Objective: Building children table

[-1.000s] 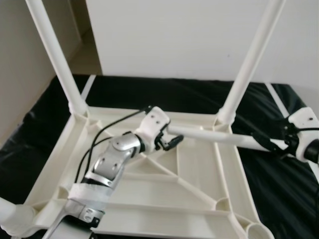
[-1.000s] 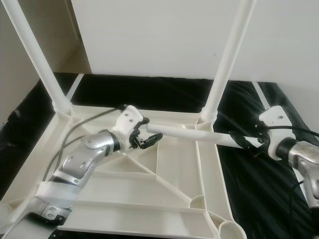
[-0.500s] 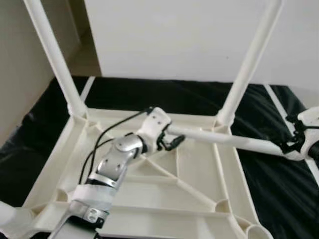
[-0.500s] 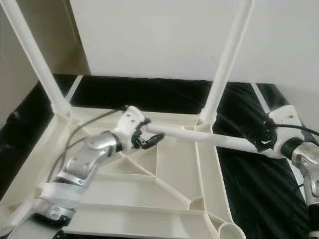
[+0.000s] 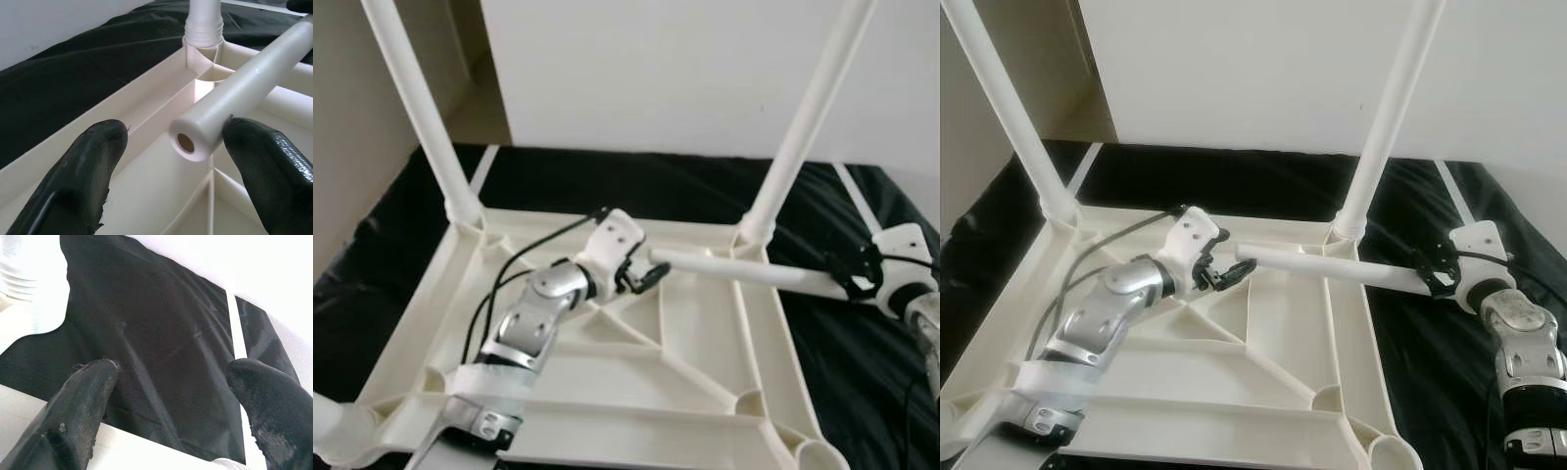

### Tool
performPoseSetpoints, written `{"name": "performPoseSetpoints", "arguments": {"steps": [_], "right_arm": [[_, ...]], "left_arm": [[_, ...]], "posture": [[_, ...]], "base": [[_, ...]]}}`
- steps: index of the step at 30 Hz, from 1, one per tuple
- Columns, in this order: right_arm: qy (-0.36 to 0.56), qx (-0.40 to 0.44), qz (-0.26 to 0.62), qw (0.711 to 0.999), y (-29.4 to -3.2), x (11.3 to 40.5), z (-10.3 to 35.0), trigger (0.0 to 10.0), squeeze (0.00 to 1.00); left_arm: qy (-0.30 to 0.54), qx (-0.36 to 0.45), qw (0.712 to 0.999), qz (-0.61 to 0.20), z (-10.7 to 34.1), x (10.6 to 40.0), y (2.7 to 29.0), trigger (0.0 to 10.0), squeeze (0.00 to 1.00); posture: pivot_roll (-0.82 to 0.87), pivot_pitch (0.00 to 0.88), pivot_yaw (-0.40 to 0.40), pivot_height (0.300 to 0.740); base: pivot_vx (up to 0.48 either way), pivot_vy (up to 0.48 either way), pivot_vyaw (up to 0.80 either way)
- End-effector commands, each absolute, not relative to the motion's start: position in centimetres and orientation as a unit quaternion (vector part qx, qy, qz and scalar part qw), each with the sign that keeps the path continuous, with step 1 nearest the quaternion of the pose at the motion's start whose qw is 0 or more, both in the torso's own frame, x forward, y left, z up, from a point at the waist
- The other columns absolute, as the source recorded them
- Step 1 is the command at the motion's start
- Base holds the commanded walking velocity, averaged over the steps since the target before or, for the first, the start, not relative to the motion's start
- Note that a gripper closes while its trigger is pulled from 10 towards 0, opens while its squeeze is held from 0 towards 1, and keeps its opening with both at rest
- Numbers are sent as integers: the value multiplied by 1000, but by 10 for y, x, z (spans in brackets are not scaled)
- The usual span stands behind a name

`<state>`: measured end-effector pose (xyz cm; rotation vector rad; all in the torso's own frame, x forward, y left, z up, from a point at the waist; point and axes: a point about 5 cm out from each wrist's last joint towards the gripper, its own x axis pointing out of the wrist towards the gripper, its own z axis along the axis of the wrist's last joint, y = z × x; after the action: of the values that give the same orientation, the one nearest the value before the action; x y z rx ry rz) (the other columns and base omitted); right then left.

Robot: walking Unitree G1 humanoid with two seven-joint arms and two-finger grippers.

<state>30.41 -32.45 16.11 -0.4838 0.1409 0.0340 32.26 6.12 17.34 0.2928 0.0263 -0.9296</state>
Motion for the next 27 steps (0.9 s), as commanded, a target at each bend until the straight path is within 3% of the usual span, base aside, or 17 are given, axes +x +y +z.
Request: {"name": "performPoseSetpoints", "arguments": {"steps": [1,15,27], "right_arm": [[115,-240,20,964,-331,297,144,10000,0],[123,-227,114,959,-341,281,160,10000,0],[71,-131,145,978,-348,269,185,10000,0]], "left_arm": [[12,145,910,-388,172,326,66,10000,0],[14,145,910,-388,172,327,64,10000,0],[14,146,909,-390,172,328,63,10000,0]], "posture": [[-15,91,-26,740],[-35,102,-13,740],[-42,102,-12,740]], "base": [[0,0,0],[0,0,0],[0,0,0]]}}
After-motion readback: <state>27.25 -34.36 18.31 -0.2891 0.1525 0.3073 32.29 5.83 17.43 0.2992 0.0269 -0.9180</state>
